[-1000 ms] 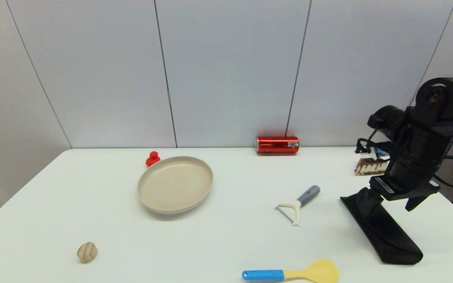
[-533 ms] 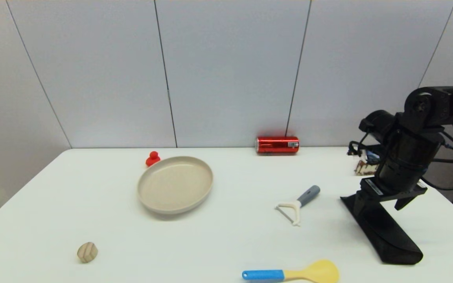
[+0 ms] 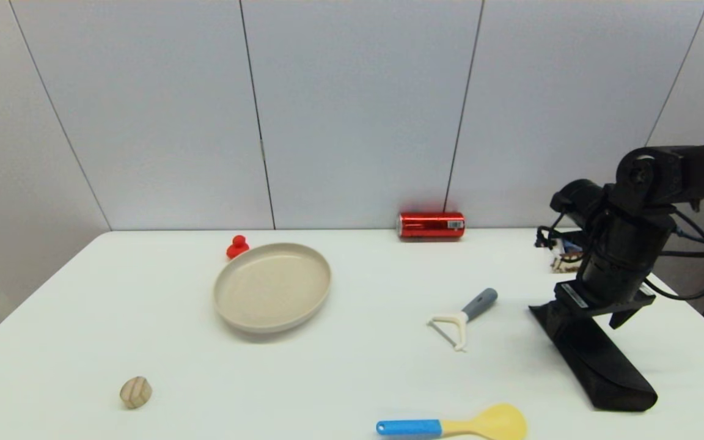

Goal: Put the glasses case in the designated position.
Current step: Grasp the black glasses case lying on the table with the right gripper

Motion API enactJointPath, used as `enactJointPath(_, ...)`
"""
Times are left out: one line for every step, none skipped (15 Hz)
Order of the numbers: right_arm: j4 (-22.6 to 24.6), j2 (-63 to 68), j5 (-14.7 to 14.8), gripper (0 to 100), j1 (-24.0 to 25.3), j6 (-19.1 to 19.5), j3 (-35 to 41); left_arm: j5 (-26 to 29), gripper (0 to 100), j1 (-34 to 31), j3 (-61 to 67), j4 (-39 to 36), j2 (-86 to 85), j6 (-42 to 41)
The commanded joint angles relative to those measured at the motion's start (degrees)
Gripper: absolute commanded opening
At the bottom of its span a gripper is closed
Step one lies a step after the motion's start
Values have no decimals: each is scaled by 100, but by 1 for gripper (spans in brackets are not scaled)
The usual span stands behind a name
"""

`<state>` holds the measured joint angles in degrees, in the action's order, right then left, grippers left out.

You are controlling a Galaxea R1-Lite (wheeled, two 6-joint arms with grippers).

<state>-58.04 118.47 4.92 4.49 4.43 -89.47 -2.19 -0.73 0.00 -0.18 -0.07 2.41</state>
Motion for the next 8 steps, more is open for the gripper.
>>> enactJointPath(-32, 62, 0, 100, 61, -3, 43, 0, 100, -6, 0, 9, 7, 5)
enactJointPath(-32, 80, 8, 100, 79, -3, 43, 0, 100, 3, 0, -8, 7, 5)
enactJointPath(-32, 98, 17, 100, 79, -3, 43, 0, 100, 3, 0, 9, 7, 5)
enactJointPath(-32, 115, 26, 100, 79, -12, 43, 0, 100, -6, 0, -8, 7, 5)
enactJointPath(-23, 124, 26, 100, 79, -12, 43, 0, 100, 3, 0, -8, 7, 5)
enactJointPath(-23, 133, 26, 100, 88, -12, 43, 0, 100, -6, 0, 9, 7, 5)
enactJointPath(-41, 141, 35, 0, 88, -21, 43, 0, 100, 3, 0, -8, 7, 5)
enactJointPath(-41, 150, 35, 0, 88, -29, 43, 0, 100, 3, 0, -8, 7, 5)
